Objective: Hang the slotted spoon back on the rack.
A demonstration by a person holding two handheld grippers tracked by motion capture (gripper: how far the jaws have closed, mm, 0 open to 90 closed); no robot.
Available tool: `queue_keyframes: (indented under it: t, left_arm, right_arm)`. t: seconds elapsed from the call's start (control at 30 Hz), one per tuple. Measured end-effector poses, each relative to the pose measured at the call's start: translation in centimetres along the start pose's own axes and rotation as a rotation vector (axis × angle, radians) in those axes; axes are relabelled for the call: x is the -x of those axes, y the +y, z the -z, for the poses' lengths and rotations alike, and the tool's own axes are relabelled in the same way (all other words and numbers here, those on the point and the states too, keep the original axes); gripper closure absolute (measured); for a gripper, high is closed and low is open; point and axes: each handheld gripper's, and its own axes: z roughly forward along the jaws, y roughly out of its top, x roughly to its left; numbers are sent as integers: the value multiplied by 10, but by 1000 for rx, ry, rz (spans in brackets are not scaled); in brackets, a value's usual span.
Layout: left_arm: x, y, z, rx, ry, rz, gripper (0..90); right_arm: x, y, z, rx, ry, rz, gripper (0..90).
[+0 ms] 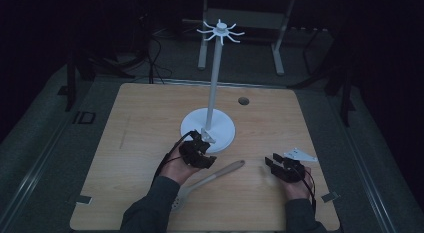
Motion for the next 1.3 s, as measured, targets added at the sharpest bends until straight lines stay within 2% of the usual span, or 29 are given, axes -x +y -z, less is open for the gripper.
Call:
queue_keyframes:
  t: [0.33, 0.83, 1.3]
  left_arm:
    - [4, 6, -12, -73, -26, -29, 526]
    - [11, 11, -28, -173, -45, -78, 576]
    - [18, 14, -46, -274, -78, -86, 586]
  right_arm:
    - [2, -1, 0, -3, -8, -10, 566]
    - [3, -2, 1, 1, -16, -16, 564]
    - [3, -2, 0, 1, -16, -18, 560]
